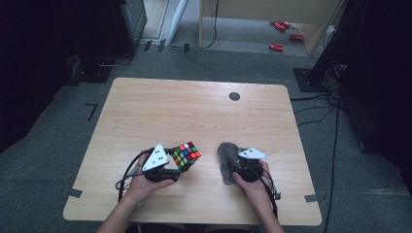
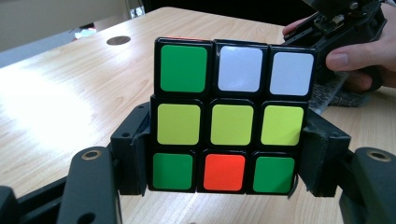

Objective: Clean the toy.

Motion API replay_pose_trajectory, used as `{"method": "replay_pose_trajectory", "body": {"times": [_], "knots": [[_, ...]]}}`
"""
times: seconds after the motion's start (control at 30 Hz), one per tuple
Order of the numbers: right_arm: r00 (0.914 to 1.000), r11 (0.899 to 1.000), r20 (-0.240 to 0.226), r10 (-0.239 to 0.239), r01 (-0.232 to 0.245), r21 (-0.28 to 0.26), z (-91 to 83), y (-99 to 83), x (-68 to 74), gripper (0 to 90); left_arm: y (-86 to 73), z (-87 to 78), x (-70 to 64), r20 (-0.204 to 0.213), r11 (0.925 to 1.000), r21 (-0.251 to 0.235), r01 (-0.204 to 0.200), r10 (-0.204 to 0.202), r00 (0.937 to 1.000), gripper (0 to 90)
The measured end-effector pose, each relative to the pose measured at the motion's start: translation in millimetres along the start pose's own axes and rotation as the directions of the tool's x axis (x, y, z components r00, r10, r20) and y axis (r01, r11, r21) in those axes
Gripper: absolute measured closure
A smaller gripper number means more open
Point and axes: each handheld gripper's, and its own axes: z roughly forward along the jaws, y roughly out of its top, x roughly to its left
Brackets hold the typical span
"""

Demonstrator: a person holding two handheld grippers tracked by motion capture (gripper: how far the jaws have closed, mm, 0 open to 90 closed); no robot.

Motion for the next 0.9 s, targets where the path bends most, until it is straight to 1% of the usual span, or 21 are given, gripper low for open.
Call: {"method": "replay_pose_trajectory", "body": {"times": [0.07,0.17,0.2,0.23,0.27,0.3,0.33,0.37,0.4,0.43,0.47,0.5,0.53,0.6,0.67,0.7,0.73,0.77,0.8,0.87,0.9], "knots": [[1.0000,1.000,-0.005,0.002,-0.002,-0.006,-0.6,-0.4,0.2,64.8,0.1,0.2,-0.2,0.003,1.0000,0.001,0.004,-0.004,1.0000,32.7],[0.9992,0.994,-0.036,0.020,-0.024,-0.111,-12.4,2.7,2.5,70.8,0.5,1.1,-1.1,0.013,1.0000,0.002,0.009,-0.009,0.9999,32.8],[0.9992,0.994,-0.036,0.020,-0.024,-0.111,-12.4,2.7,2.5,70.8,0.5,1.9,-2.0,0.016,1.0000,0.004,0.006,-0.006,0.9998,32.8],[0.9974,0.987,-0.068,0.025,-0.035,-0.155,-18.0,5.8,4.0,70.9,0.5,3.0,-2.9,0.019,1.0000,0.010,0.000,0.000,0.9998,32.8],[0.9936,0.972,-0.112,0.009,-0.035,-0.234,-29.7,13.9,11.0,70.9,0.2,6.0,-5.8,0.026,0.9996,0.022,-0.015,0.015,0.9996,32.8],[0.9899,0.963,-0.142,-0.004,-0.034,-0.266,-35.4,18.4,16.1,70.9,0.2,6.0,-5.8,0.026,0.9996,0.022,-0.015,0.015,0.9996,32.8],[0.9899,0.963,-0.142,-0.004,-0.034,-0.266,-35.4,18.4,16.1,70.9,0.1,7.5,-7.5,0.032,0.9993,0.029,-0.024,0.023,0.9992,32.8],[0.9835,0.954,-0.180,-0.021,-0.034,-0.298,-40.9,22.7,22.0,70.8,0.2,9.3,-10.0,0.040,0.9988,0.034,-0.034,0.033,0.9986,32.8],[0.9643,0.940,-0.257,-0.062,-0.030,-0.340,-51.3,31.0,36.3,70.7,1.0,11.5,-13.8,0.051,0.9979,0.040,-0.050,0.048,0.9975,32.8],[0.9643,0.940,-0.257,-0.062,-0.030,-0.340,-51.3,31.0,36.3,70.7,1.0,11.5,-13.8,0.051,0.9979,0.040,-0.050,0.048,0.9975,32.9],[0.9419,0.926,-0.316,-0.113,-0.015,-0.376,-61.3,37.7,53.1,70.3,2.2,13.3,-18.3,0.061,0.9966,0.046,-0.068,0.065,0.9960,32.8],[0.9335,0.920,-0.330,-0.140,0.000,-0.391,-65.5,40.2,62.0,70.2,2.2,13.3,-18.3,0.061,0.9966,0.046,-0.068,0.065,0.9960,32.8],[0.9335,0.920,-0.330,-0.140,0.000,-0.391,-65.5,40.2,62.0,70.2,2.9,14.1,-20.5,0.066,0.9963,0.047,-0.072,0.069,0.9954,32.8],[0.9249,0.917,-0.329,-0.190,0.047,-0.396,-68.4,42.9,76.5,69.7,5.3,13.9,-24.6,0.070,0.9954,0.040,-0.088,0.085,0.9940,32.9],[0.9321,0.928,-0.301,-0.201,0.083,-0.364,-63.7,40.5,83.6,69.3,9.3,12.0,-27.8,0.065,0.9941,0.031,-0.104,0.102,0.9927,33.0],[0.9363,0.926,-0.297,-0.187,0.068,-0.370,-60.1,37.5,82.1,69.2,10.3,11.5,-28.7,0.051,0.9924,0.034,-0.119,0.117,0.9918,33.2],[0.9490,0.943,-0.294,-0.113,0.009,-0.333,-52.6,33.6,70.7,69.4,10.5,8.8,-27.4,0.056,0.9929,0.021,-0.117,0.116,0.9917,33.6],[0.9490,0.943,-0.294,-0.113,0.009,-0.333,-52.6,33.6,70.7,69.4,10.5,8.8,-27.4,0.056,0.9929,0.021,-0.117,0.116,0.9917,33.7],[0.9580,0.949,-0.272,-0.090,-0.001,-0.316,-50.0,32.2,65.8,69.3,10.6,8.0,-26.5,0.056,0.9936,0.017,-0.112,0.111,0.9923,33.7],[0.9595,0.954,-0.277,-0.051,-0.036,-0.297,-47.7,30.7,59.0,69.3,11.1,7.4,-24.3,0.046,0.9948,0.015,-0.100,0.100,0.9939,33.7],[0.9522,0.950,-0.300,-0.056,-0.041,-0.309,-50.9,31.6,60.4,69.1,11.3,7.8,-23.9,0.047,0.9952,0.013,-0.097,0.096,0.9942,33.8]]}}
